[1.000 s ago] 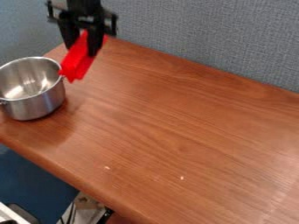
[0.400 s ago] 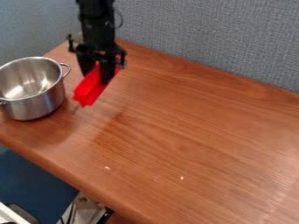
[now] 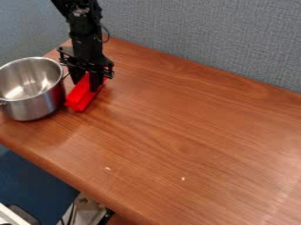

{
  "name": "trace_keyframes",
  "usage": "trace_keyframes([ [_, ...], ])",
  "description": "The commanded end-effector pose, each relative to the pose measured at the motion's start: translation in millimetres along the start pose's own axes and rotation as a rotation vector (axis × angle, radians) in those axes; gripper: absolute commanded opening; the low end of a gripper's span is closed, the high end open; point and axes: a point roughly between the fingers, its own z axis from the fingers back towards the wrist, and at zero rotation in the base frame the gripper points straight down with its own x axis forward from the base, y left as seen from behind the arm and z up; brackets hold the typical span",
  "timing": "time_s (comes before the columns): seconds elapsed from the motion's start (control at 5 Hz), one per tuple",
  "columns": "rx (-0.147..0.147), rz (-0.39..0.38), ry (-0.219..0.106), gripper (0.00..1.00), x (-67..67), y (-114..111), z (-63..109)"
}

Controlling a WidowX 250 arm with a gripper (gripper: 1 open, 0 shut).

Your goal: Move the red object from the metal pot to the table

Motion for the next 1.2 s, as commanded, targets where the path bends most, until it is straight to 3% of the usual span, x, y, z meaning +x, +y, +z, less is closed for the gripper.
trace_keyframes([
  [0.0,0.034,-0.013,-0.041,0.00,13.4,7.1,7.6],
  [0.2,0.045,-0.038,-0.045,0.00,21.5,1.3,6.0],
  [0.6,0.075,-0.009,-0.040,0.00,13.6,14.1,-2.1],
  [1.0,0.042,-0.185,-0.045,0.00,19.6,-10.9,-13.3],
])
